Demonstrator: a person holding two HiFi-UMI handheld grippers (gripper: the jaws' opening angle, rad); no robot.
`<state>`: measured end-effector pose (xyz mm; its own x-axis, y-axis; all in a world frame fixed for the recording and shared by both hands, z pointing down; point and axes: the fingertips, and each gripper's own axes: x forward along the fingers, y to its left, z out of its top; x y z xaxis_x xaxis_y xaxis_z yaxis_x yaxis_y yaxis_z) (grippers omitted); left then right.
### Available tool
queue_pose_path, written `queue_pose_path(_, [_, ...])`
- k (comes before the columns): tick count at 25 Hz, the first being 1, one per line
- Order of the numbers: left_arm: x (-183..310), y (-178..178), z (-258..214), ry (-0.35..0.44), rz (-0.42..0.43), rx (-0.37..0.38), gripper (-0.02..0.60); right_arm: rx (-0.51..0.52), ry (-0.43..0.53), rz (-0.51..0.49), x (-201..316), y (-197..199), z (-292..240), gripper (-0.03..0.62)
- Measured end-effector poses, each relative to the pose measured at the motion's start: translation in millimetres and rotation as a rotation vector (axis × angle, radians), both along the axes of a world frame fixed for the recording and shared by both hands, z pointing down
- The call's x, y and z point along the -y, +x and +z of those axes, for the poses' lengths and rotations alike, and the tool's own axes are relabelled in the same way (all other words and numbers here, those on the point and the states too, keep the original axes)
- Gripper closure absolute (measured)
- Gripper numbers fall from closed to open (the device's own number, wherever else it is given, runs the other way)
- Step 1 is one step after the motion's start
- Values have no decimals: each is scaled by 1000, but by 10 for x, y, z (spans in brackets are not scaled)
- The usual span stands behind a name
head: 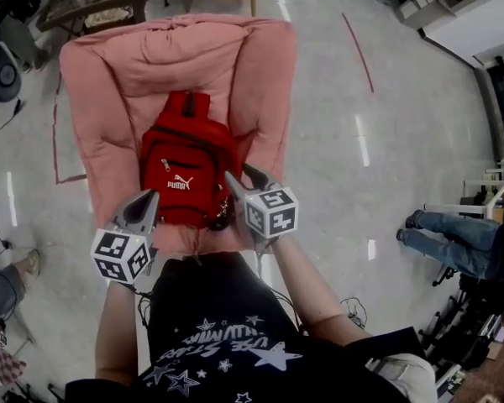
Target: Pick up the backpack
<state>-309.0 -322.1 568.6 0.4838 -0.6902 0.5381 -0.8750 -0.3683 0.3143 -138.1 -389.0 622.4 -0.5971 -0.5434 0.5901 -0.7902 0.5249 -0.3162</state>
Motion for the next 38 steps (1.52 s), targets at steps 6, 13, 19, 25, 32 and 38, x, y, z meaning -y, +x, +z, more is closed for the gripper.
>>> queue_pose_path(6, [266, -77, 179, -15, -2, -25, 572, -76, -32, -4, 182, -102, 347, 235])
queue_pose_path(13, [505, -236, 551, -49, 35, -18, 535, -145, -54, 9, 324, -197, 594, 214])
queue_pose_path(19, [850, -470, 1070, -83, 121, 42, 385, -145, -23, 45, 606, -291, 747, 215])
queue_pose_path(25, [1310, -637, 1556, -75, 226, 151, 322, -210, -16, -1, 815, -439, 1016, 215])
queue_pose_path(32, [1611, -669, 2064, -106, 361, 253, 322, -255, -32, -28, 883, -500, 1304, 215])
queue_pose_path(38, [1862, -635, 2231, -71, 462, 327, 321, -285, -27, -50, 1011, -540, 1420, 215])
